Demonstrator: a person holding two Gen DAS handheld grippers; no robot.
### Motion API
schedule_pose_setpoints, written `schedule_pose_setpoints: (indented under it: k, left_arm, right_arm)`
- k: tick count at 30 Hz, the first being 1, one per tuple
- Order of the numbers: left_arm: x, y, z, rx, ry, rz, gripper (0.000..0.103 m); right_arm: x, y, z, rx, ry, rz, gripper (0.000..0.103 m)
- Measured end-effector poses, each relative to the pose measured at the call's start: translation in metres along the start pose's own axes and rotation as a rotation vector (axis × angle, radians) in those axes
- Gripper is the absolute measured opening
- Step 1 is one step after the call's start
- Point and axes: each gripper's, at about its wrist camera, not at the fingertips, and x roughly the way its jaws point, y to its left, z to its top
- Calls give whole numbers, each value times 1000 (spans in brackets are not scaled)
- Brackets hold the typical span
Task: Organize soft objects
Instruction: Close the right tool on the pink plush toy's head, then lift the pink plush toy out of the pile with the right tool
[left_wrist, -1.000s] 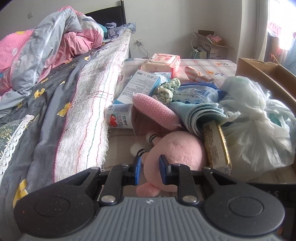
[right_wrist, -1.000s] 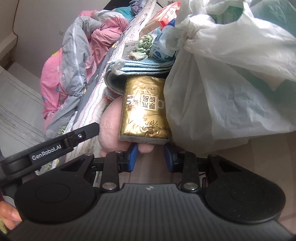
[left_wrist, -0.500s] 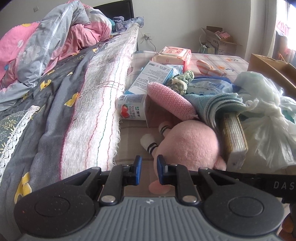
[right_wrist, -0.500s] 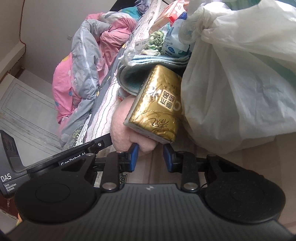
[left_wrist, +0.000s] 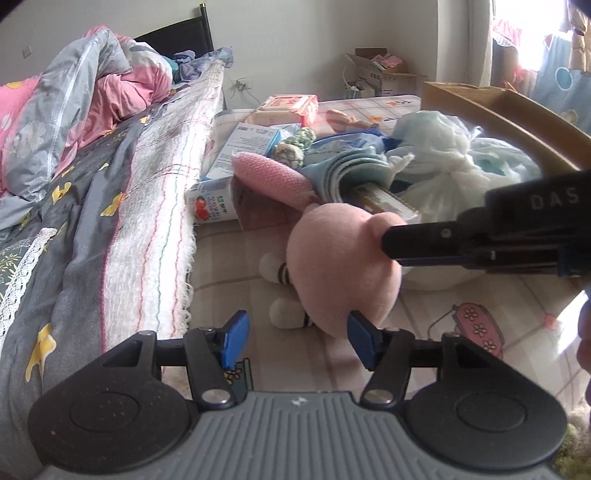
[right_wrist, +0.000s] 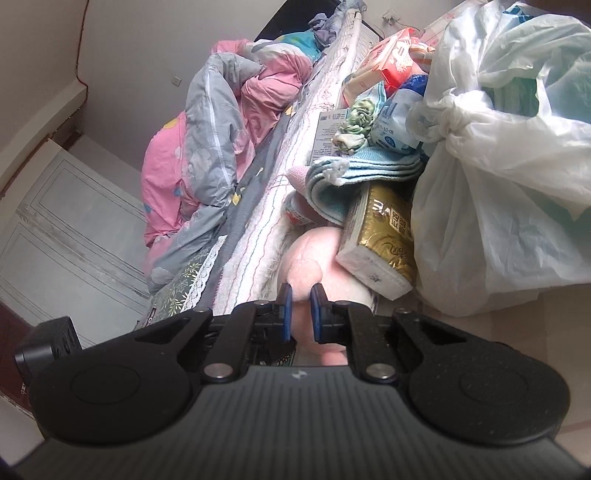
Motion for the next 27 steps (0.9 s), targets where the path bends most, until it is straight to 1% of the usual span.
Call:
schedule_pose_setpoints:
  k: [4,6,8,10,11,12,13,15,16,17,18,20,21,24,25,27]
  left_arm:
    - [-22,-7,2,-14,-57,-75,72]
    - [-29,-13,4,-13,-84,-108,83]
    - [-28,-23,6,4,-89,-106,85]
    - [-21,-33,8,26,-81,-84,85]
    - [-16,-36,8,28,-71,-68,81]
    - [-13,-38,9,23,-57,-51,73]
    - [-11,-37,9,11,-41,-48,67]
    - [-13,-32,11,-29,-24,-72,61]
    - [-16,-29,12,-49,-27,-86,59]
    - [-19,-28,13,-61,-32,-96,55]
    - [-23,-25,15,-73,-44,-107,50]
    - [-28,-25,20,-91,-59,-121,44]
    - [-27,-26,22,-96,-57,-115,42]
    - [-14,-31,23,-83,-22,-82,42]
    - [-10,-33,21,-84,-12,-71,42]
    - [-8,-36,19,-64,-23,-33,42]
  right_arm:
    - [-12,8,0,-35,-11,16,9]
    - [-17,12,0,-47,-10,26,9]
    - [-20,15,0,-56,-6,35,9]
    - [-25,19,-2,-69,-2,51,9]
    - [-26,21,-2,-74,3,60,9]
    - [-28,23,-3,-79,8,69,9]
    - [-29,25,-3,-85,10,74,8]
    - [-34,31,-1,-106,12,88,6]
    - [-38,34,0,-119,9,98,4]
    - [-41,37,2,-130,5,111,2]
    - [-46,41,4,-144,-4,123,2]
    - [-53,46,9,-170,-17,135,2]
    - [-56,48,14,-180,-22,136,2]
    - [-62,43,18,-172,-29,121,2]
    - [-64,38,19,-159,-33,112,5]
    - [-69,25,19,-124,-39,81,5]
